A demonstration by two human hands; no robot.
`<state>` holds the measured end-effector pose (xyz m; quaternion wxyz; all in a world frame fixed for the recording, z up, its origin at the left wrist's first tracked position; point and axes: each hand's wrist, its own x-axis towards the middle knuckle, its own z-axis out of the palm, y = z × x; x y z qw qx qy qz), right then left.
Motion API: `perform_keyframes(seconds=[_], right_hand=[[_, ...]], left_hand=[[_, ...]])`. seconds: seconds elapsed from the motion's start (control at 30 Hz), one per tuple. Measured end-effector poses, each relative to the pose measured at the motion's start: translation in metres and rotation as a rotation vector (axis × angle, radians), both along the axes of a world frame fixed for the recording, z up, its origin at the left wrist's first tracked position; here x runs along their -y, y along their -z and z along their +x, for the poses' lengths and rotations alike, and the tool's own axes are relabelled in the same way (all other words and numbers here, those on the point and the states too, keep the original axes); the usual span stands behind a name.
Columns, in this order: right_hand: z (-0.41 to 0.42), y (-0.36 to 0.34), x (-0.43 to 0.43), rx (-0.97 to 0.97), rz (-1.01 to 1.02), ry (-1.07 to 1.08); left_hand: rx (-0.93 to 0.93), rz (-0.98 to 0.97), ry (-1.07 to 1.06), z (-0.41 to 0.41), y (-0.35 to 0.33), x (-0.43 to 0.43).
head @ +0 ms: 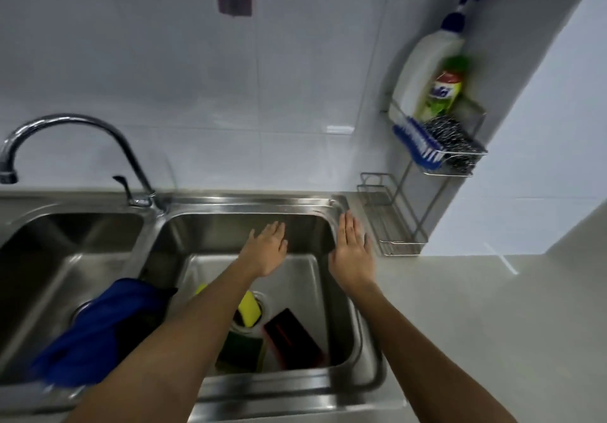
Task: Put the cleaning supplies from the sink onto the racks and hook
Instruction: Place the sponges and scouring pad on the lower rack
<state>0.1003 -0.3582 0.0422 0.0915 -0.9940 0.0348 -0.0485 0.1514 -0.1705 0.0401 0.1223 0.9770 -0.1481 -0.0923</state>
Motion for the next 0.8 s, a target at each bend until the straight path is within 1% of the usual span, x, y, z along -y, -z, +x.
perform_keyframes(seconds=[0.1,0.23,0.33,0.4,0.53,0.67,0.73,0.8], right_hand=[[-0.009,0.040,-0.018,-0.164,0.032,-0.051],[-0.016,0.080,-0.036,-0.373,0.065,-0.099],[-0.019,0.101,-0.047,-0.459,0.091,-0.141],[-0.019,0.115,-0.056,-0.496,0.091,-0.167],[-0.017,0.139,-0.076,-0.562,0.061,-0.252],[-0.013,0.162,-0.098,-0.554,0.098,-0.261],[-0.009,0.171,-0.110,-0.549,0.092,-0.272],[-0.006,0.176,-0.118,-0.527,0.043,-0.337]], left_hand=[[-0.085,0.042,-0.055,-0.013,0.037,-0.030],[-0.249,0.083,-0.116,-0.032,0.080,-0.057],[-0.362,0.135,-0.144,-0.047,0.107,-0.069],[-0.402,0.153,-0.153,-0.056,0.123,-0.074],[-0.441,0.187,-0.258,-0.069,0.145,-0.085],[-0.439,0.194,-0.324,-0.077,0.165,-0.096],[-0.373,0.170,-0.392,-0.076,0.171,-0.099],[-0.275,0.156,-0.475,-0.067,0.170,-0.102]])
